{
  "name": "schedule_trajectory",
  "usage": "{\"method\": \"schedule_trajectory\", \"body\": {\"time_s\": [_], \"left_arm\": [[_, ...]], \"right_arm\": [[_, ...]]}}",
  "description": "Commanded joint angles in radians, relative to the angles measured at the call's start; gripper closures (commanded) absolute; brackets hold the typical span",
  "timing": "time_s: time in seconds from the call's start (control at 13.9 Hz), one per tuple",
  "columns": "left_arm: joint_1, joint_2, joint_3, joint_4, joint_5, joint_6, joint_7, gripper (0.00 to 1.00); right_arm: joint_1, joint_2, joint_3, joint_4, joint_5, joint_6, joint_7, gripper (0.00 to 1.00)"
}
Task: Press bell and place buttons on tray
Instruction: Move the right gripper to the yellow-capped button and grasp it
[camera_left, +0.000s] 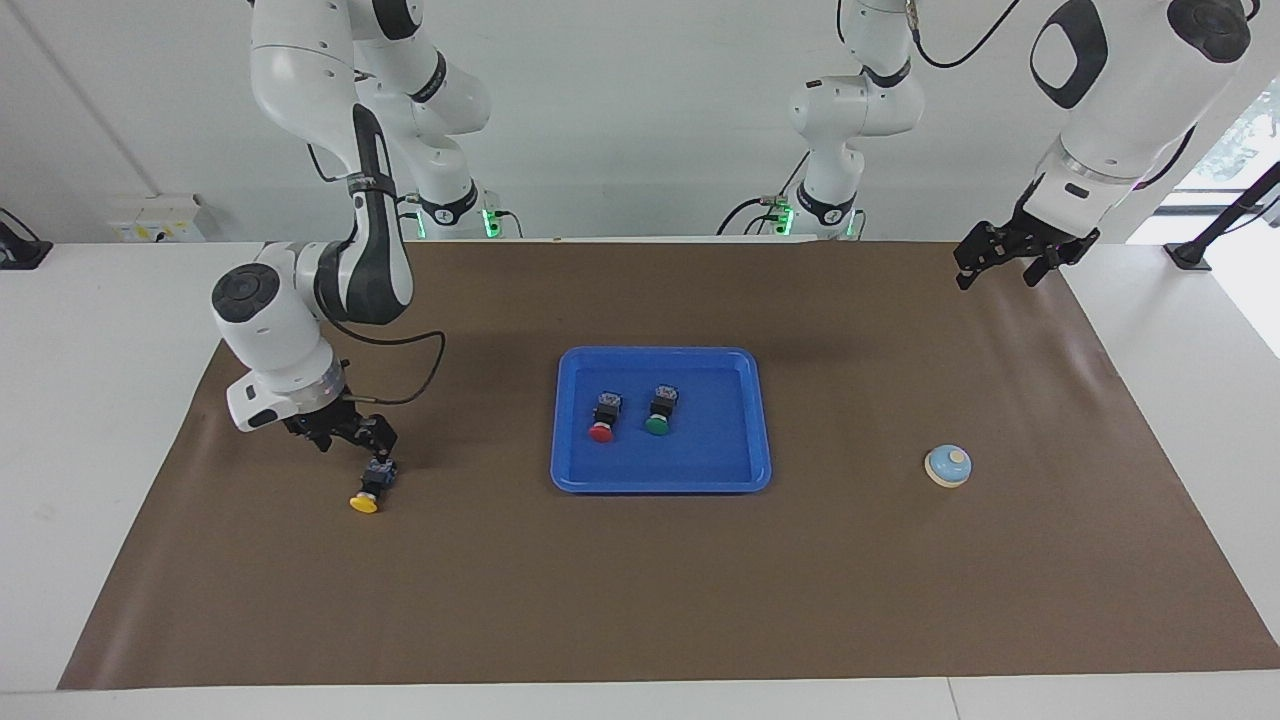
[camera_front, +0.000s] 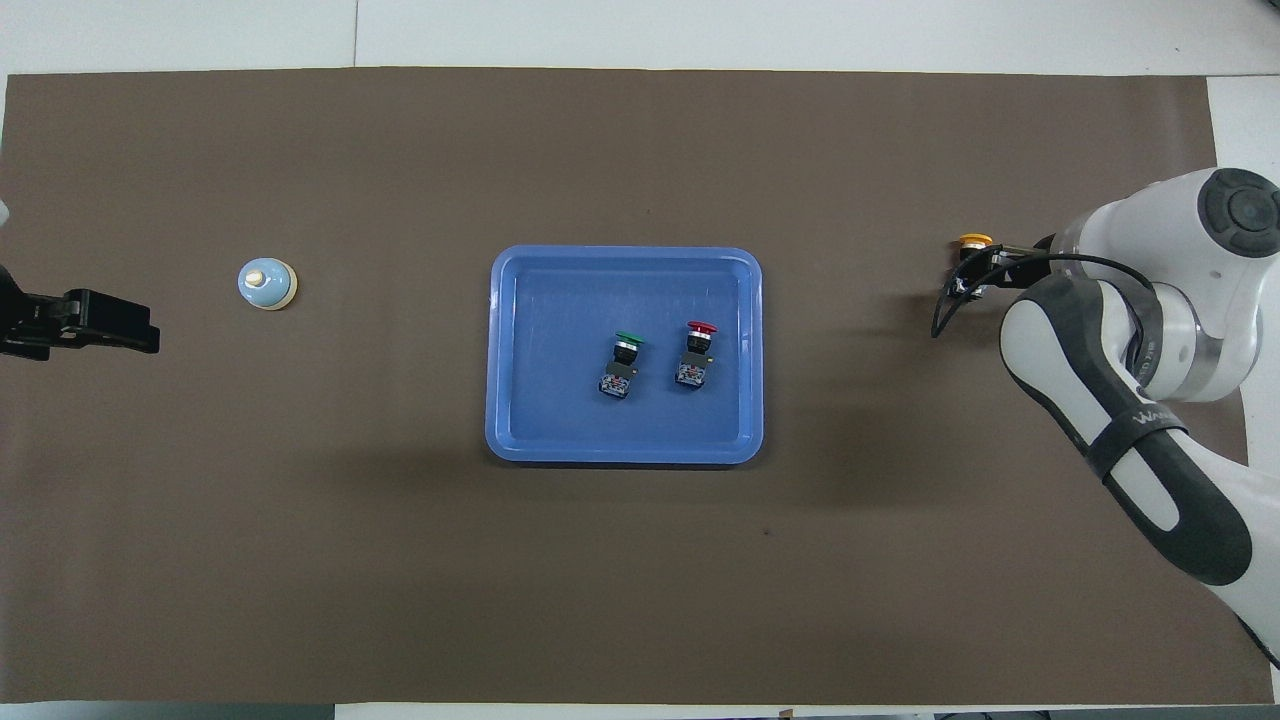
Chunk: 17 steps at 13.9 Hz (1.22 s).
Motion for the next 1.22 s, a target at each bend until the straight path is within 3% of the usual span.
{"method": "schedule_trajectory", "body": {"time_s": [0.0,0.43,0.5,0.57,0.65,0.72,1.01,1.15], "left_arm": [[-0.001,-0.003,0.001,0.007,0.007,-0.004,-0.010,0.00],[-0.001,-0.003,0.000,0.007,0.007,-0.004,-0.010,0.00],[-0.001,-0.003,0.001,0.007,0.007,-0.004,-0.010,0.00],[-0.001,-0.003,0.001,0.007,0.007,-0.004,-0.012,0.00],[-0.001,-0.003,0.001,0.007,0.007,-0.004,-0.010,0.00],[-0.001,-0.003,0.000,0.007,0.007,-0.003,-0.010,0.00],[-0.001,-0.003,0.001,0.007,0.007,-0.004,-0.010,0.00],[-0.001,-0.003,0.001,0.007,0.007,-0.004,-0.010,0.00]], "right_arm": [[-0.006,0.009,0.017,-0.019,-0.013,0.045,-0.011,0.00],[-0.001,0.034,0.017,-0.068,-0.013,0.165,-0.016,0.00],[-0.001,0.034,0.017,-0.069,-0.013,0.166,-0.016,0.05],[-0.001,0.034,0.017,-0.071,-0.013,0.166,-0.017,0.23],[-0.001,0.034,0.017,-0.069,-0.015,0.163,-0.017,0.68],[-0.001,0.034,0.018,-0.068,-0.015,0.156,-0.017,1.00],[0.003,0.032,0.028,-0.042,-0.013,0.119,-0.016,1.00],[0.031,0.029,0.029,0.028,-0.012,0.017,-0.010,1.00]]}}
